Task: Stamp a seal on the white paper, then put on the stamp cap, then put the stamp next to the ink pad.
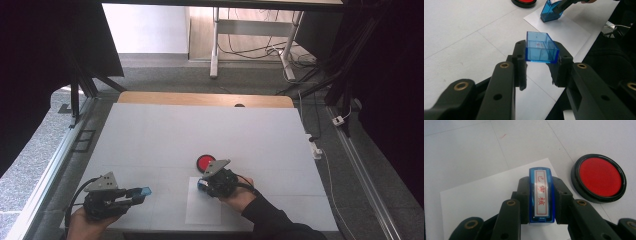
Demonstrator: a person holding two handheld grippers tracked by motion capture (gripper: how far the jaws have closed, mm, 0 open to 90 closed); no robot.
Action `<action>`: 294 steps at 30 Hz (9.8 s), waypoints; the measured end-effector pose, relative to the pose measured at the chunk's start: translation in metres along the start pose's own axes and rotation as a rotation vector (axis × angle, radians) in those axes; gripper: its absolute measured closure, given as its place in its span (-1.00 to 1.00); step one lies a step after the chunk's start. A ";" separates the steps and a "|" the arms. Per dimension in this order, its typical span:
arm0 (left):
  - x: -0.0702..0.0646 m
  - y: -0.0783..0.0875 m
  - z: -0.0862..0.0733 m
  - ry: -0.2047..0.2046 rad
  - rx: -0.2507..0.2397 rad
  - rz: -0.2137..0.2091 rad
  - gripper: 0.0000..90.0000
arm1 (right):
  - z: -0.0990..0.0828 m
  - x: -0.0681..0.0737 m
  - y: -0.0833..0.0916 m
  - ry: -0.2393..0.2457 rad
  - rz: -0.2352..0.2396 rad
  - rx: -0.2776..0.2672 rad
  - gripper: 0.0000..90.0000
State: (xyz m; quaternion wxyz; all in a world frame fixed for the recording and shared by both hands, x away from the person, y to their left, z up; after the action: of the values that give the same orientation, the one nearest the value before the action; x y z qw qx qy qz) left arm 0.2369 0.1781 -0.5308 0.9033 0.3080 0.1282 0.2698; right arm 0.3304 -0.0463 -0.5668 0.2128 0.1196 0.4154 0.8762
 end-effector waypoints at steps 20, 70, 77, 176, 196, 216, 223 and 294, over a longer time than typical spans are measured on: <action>0.000 0.004 -0.003 0.008 -0.003 0.007 0.52 | -0.002 -0.009 -0.001 -0.114 0.100 -0.025 0.58; 0.000 0.008 -0.006 0.031 -0.018 -0.010 0.52 | 0.009 -0.007 0.016 -0.131 0.122 -0.094 0.56; -0.001 0.007 -0.006 0.029 -0.019 -0.021 0.52 | 0.015 -0.005 0.025 -0.141 0.144 -0.116 0.56; -0.049 -0.069 0.089 -0.305 -0.137 -0.469 0.53 | 0.068 0.052 0.110 -0.022 0.436 -0.306 0.56; -0.054 -0.069 0.094 -0.335 -0.176 -0.578 0.54 | 0.065 0.061 0.110 0.002 0.489 -0.276 0.57; -0.053 -0.071 0.095 -0.360 -0.174 -0.517 0.34 | 0.065 0.059 0.107 -0.028 0.506 -0.293 0.56; -0.051 -0.071 0.089 -0.360 -0.130 -0.429 0.00 | 0.066 0.056 0.109 -0.024 0.480 -0.307 0.56; 0.001 0.000 -0.004 0.012 0.004 0.064 -1.00 | 0.033 -0.005 0.104 -0.122 0.159 -0.270 0.56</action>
State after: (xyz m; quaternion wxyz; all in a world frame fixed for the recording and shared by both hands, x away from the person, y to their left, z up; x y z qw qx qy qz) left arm 0.2361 0.1809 -0.5337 0.8929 0.3119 0.1243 0.3001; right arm 0.3194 -0.0847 -0.4653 0.1820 0.1754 0.2695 0.9292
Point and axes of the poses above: each handheld gripper's, and its own axes: y roughly backward along the jaws, z roughly out of its top, x roughly to its left, the point moved 9 cm from there along -y, roughly forward along the jaws, and after that the axes turned 12 degrees about -y, right-handed, at the moved point
